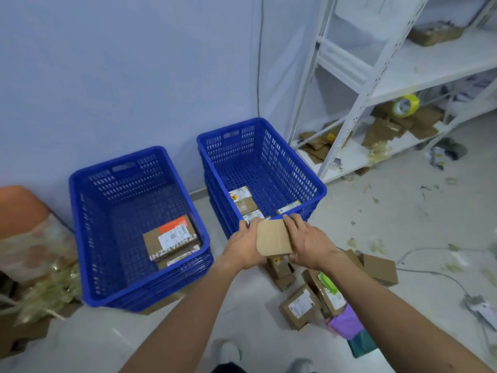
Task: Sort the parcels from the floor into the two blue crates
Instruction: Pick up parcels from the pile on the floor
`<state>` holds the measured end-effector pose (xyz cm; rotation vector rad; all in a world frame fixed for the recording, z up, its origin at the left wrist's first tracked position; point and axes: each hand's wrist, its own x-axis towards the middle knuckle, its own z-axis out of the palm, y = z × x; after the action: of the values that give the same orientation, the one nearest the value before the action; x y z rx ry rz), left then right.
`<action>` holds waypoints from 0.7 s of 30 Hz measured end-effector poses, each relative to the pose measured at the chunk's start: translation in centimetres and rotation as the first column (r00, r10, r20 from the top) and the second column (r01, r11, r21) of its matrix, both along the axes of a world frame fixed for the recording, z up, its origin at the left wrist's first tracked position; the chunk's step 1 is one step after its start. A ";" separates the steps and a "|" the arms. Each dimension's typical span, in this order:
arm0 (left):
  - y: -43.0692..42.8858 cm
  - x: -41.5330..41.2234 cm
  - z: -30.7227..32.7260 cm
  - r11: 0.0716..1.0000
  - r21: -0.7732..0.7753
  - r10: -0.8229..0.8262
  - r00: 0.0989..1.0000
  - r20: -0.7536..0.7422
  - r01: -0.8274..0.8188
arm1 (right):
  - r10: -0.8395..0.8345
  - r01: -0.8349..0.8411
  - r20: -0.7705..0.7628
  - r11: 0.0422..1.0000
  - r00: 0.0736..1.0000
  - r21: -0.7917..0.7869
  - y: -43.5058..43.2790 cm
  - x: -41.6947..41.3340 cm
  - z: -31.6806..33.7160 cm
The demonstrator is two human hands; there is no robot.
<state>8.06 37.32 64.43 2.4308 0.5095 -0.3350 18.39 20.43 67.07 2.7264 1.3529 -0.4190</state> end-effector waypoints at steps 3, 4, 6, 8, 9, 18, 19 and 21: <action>2.2 1.5 0.2 0.997 -0.058 0.056 0.998 0.021 -0.055 | 0.005 -0.005 0.020 1.000 1.000 0.014 2.6 1.7 0.8; 2.8 2.1 0.1 0.996 -0.062 0.062 0.998 0.033 -0.060 | 0.003 -0.003 0.028 1.000 1.000 0.010 3.2 2.2 0.9; 3.4 3.1 -0.4 0.996 -0.062 0.067 0.996 0.055 -0.064 | -0.010 0.010 0.018 1.000 1.000 -0.014 3.8 3.2 0.7; 3.4 4.1 -1.0 0.994 -0.081 0.084 0.994 0.074 -0.078 | -0.009 0.009 -0.002 1.000 1.000 -0.027 4.1 4.6 0.1; 3.5 4.8 -1.2 0.992 -0.089 0.091 0.993 0.072 -0.084 | -0.003 0.003 -0.009 1.000 1.000 -0.024 4.4 5.5 -0.3; 7.1 15.8 -3.5 0.978 -0.036 0.206 0.978 -0.023 -0.206 | 0.077 -0.080 -0.071 0.996 0.994 -0.036 9.7 18.2 -4.6; 7.3 17.5 -3.9 0.977 -0.020 0.213 0.976 -0.046 -0.214 | 0.078 -0.082 -0.083 0.996 0.994 -0.044 10.2 19.8 -5.3; 7.9 20.7 -5.1 0.974 -0.001 0.224 0.970 -0.094 -0.225 | 0.074 -0.081 -0.110 0.995 0.991 -0.062 11.4 22.9 -6.8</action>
<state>28.79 45.24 59.37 2.3250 0.8141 -0.3541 41.27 31.84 60.27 2.6228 1.4368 -0.6019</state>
